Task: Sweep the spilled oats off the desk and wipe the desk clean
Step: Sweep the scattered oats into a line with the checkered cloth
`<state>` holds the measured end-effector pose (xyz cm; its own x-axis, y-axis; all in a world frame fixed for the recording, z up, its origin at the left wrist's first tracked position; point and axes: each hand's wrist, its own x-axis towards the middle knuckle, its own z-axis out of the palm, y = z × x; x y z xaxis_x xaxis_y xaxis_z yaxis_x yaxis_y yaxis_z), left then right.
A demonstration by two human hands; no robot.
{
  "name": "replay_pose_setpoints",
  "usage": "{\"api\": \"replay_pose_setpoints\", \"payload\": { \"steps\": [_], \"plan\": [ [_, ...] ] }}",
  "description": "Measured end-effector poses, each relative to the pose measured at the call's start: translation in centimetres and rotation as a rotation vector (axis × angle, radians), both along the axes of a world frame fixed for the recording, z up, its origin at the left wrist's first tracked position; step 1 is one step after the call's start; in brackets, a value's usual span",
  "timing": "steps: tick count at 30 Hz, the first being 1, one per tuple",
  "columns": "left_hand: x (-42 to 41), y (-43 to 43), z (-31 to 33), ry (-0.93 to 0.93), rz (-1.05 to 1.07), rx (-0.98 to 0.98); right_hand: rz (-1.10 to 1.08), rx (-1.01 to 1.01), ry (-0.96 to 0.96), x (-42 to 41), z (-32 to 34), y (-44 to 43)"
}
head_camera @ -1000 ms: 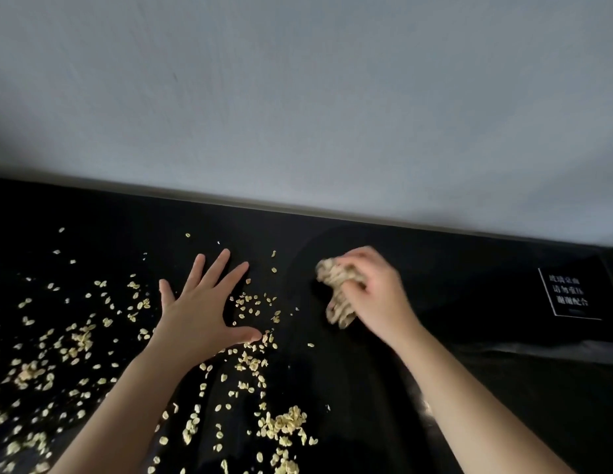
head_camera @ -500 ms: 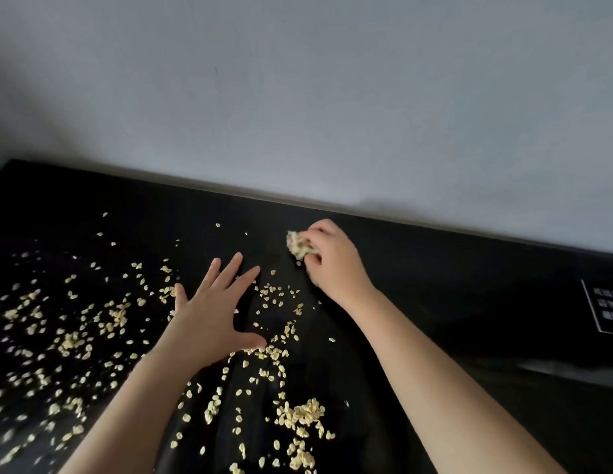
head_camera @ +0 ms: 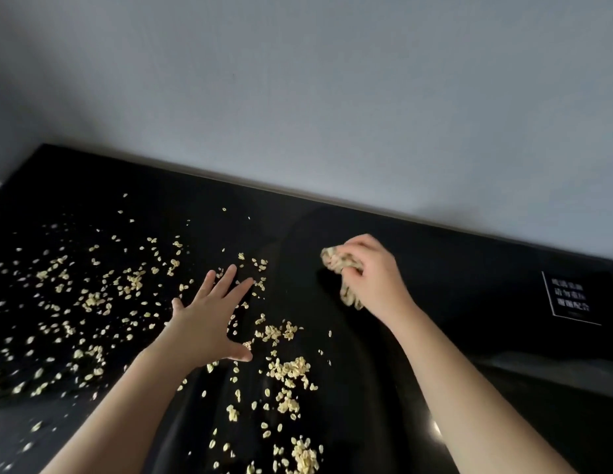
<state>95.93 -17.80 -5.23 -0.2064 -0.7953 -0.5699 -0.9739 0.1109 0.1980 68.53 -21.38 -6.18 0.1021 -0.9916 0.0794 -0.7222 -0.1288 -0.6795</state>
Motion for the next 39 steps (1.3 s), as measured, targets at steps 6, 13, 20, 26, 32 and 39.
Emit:
{"api": "replay_pose_setpoints", "payload": {
  "steps": [6, 13, 20, 26, 32, 39],
  "plan": [
    [0.0, 1.0, 0.1, -0.04, -0.054, 0.005, 0.038, 0.003, 0.142, 1.6, -2.5, 2.6],
    [-0.6, 0.1, 0.5, -0.02, -0.067, 0.028, 0.045, 0.098, -0.135, 0.0, -0.7, 7.6],
    [-0.4, 0.2, 0.2, -0.041, -0.103, -0.002, -0.808, 0.02, 0.1, -7.3, -2.6, 4.8],
    [-0.4, 0.3, 0.1, -0.042, -0.109, -0.015, -0.185, -0.032, 0.157, 2.9, -2.8, 3.6],
    [0.9, 1.8, 1.3, 0.101, -0.093, 0.029, 0.093, 0.156, -0.06, 7.4, -2.4, 10.6],
    [0.9, 3.5, 4.1, 0.397, 0.087, -0.149, -0.628, 0.323, -0.77, 7.5, 3.0, 11.0]
  ]
}}
